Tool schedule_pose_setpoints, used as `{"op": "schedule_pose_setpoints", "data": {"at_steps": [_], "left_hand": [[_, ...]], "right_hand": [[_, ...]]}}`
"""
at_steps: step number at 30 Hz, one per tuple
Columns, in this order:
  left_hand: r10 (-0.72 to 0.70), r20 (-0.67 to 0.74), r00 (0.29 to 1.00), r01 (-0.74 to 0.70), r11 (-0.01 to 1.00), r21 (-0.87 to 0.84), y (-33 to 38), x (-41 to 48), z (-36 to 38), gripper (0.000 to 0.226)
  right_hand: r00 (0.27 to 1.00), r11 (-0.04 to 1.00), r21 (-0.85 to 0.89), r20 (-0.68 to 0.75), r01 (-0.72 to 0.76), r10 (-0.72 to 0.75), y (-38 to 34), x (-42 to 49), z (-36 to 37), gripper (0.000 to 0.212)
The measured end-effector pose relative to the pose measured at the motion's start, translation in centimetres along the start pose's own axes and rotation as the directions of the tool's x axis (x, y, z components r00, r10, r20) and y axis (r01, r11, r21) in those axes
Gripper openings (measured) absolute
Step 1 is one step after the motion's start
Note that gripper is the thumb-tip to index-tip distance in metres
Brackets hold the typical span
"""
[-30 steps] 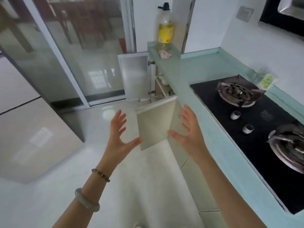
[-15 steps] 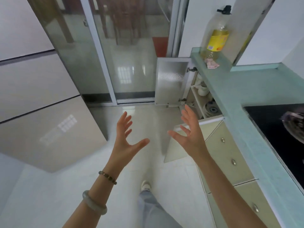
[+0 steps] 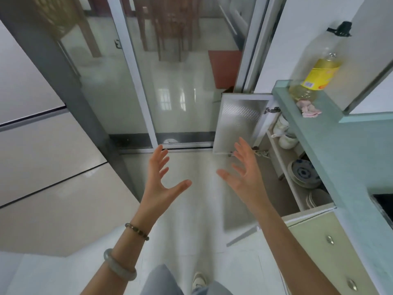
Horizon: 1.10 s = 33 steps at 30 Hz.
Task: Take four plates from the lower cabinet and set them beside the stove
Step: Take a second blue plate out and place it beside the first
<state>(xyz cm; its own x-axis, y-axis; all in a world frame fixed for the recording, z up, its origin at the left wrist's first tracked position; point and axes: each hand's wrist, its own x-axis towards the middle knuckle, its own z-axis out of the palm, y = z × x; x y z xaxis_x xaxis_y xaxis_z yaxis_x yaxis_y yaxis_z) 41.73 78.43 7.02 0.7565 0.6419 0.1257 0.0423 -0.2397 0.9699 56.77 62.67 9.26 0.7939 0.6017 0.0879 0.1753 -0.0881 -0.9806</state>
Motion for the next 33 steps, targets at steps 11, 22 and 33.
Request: {"op": "schedule_pose_setpoints", "data": {"at_steps": [11,22,33], "left_hand": [[0.035,0.255,0.966,-0.028,0.999,-0.031,-4.5,19.5,-4.0,0.107],[0.109,0.592,0.799,-0.044,0.991,-0.124,-5.0,34.4,-1.5,0.103],[0.159,0.797,0.582,-0.03,0.984,-0.175,-6.0,40.4,8.9,0.1]], "right_hand": [[0.961,0.996,-0.028,-0.265,-0.085,0.074,2.5,12.9,7.1,0.087],[0.734,0.986,0.028,-0.664,-0.165,0.142,2.4,17.1,9.0,0.088],[0.485,0.971,0.073,-0.856,-0.227,0.178,5.2,17.8,3.7,0.089]]}}
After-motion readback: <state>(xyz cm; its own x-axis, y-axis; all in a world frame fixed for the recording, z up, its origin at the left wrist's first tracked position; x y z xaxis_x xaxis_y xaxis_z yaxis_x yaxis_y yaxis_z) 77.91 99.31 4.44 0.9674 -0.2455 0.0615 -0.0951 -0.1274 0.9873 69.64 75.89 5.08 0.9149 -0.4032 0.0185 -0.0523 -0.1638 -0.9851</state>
